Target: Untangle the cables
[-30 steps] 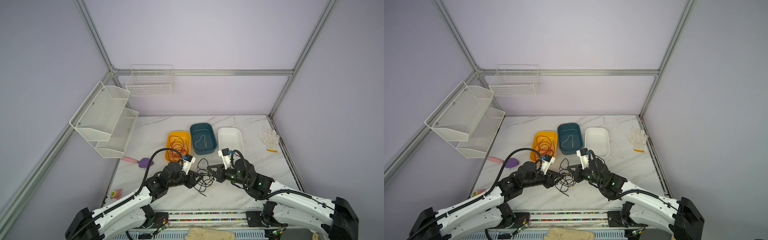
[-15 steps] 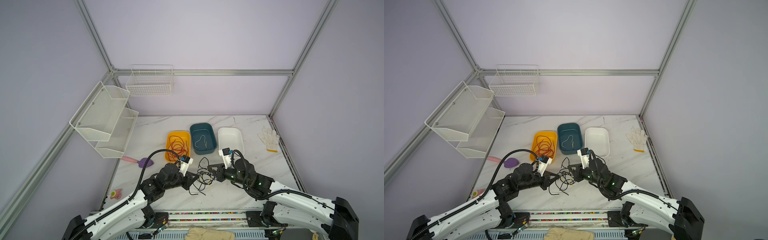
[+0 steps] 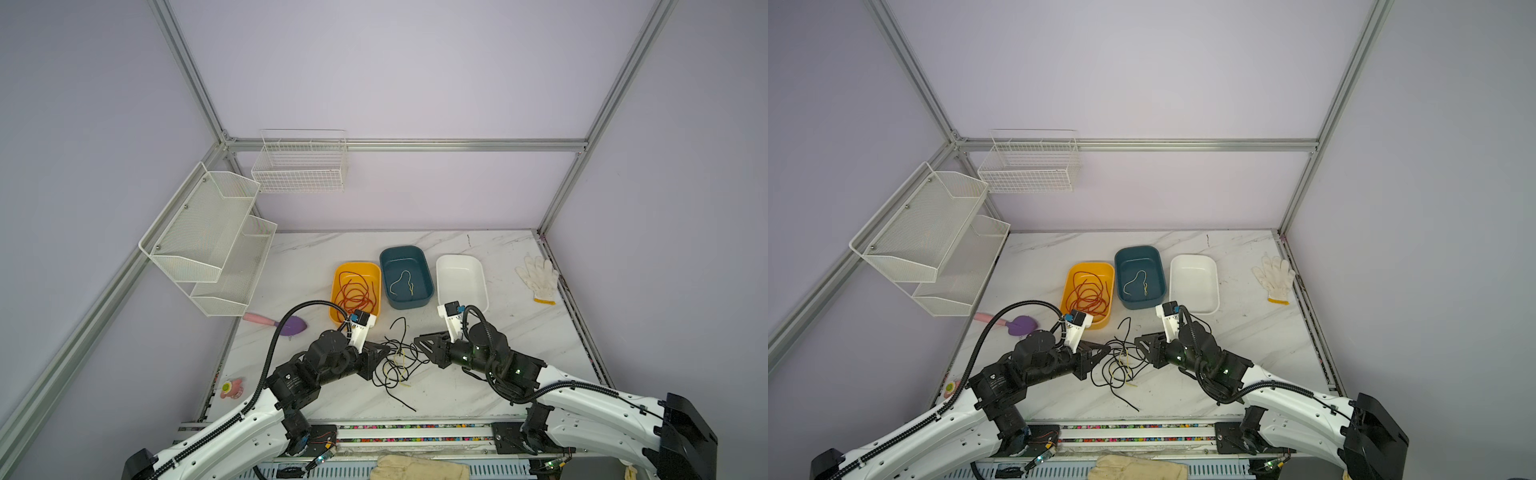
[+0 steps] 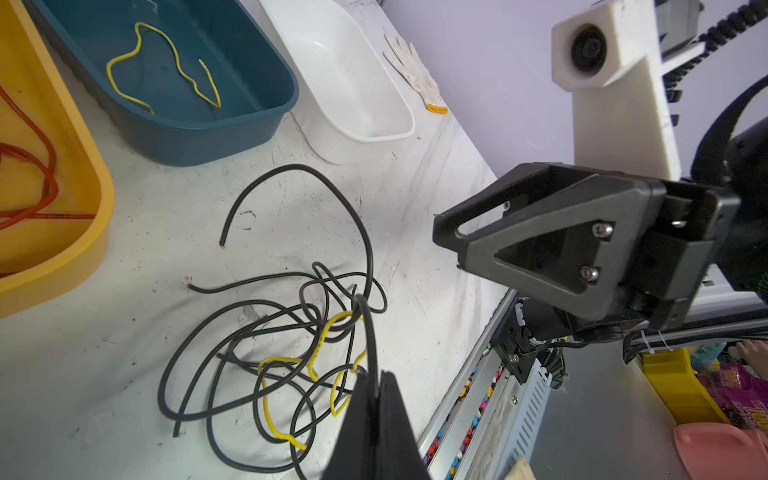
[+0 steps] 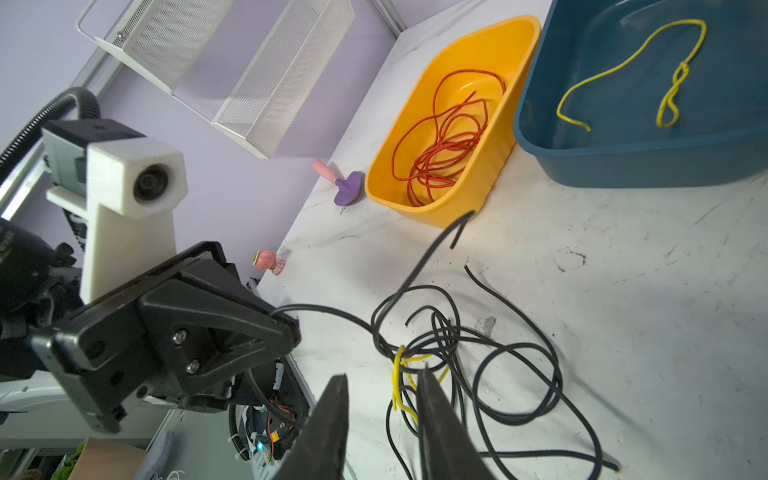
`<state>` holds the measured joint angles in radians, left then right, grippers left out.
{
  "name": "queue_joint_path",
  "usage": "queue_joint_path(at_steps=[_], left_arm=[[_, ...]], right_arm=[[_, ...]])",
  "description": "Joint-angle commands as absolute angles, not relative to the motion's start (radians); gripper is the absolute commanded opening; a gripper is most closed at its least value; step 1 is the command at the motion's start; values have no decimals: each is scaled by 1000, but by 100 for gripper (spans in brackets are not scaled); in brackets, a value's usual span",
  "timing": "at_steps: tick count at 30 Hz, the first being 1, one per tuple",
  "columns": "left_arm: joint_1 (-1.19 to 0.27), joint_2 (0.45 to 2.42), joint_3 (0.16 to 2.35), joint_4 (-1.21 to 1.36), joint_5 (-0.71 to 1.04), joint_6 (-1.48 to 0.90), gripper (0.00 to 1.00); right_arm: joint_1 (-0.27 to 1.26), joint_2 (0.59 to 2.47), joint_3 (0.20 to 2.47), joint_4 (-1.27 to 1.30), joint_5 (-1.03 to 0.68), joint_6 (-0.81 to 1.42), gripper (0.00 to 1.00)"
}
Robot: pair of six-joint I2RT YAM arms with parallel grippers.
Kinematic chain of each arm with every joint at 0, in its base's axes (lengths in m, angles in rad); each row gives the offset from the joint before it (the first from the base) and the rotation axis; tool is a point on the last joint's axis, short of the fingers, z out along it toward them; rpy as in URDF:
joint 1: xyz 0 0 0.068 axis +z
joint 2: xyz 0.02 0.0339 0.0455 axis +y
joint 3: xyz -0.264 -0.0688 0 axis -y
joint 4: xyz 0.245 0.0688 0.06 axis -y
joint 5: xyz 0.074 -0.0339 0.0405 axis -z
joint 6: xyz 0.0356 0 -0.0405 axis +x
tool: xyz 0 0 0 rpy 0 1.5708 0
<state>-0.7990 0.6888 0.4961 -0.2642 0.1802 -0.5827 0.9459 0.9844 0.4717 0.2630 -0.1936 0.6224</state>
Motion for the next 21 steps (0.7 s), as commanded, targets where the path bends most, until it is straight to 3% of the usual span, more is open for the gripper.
queue_joint_path(at_steps=[1, 4, 14, 17, 21], left_arm=[[-799, 658, 620, -265, 178, -585, 0], [-799, 644, 671, -279, 185, -590, 0], [-799, 668, 757, -298, 212, -617, 0], [-799, 676, 772, -299, 226, -624, 0], [-799, 668, 798, -316, 232, -628, 0]], right_arm=[[953, 1003, 432, 367, -237, 629, 40], [967, 1023, 416, 405, -241, 607, 46], [1080, 1222, 442, 564, -193, 606, 45], [1124, 1292, 485, 551, -131, 587, 41], [1147, 1343, 526, 501, -40, 566, 29]])
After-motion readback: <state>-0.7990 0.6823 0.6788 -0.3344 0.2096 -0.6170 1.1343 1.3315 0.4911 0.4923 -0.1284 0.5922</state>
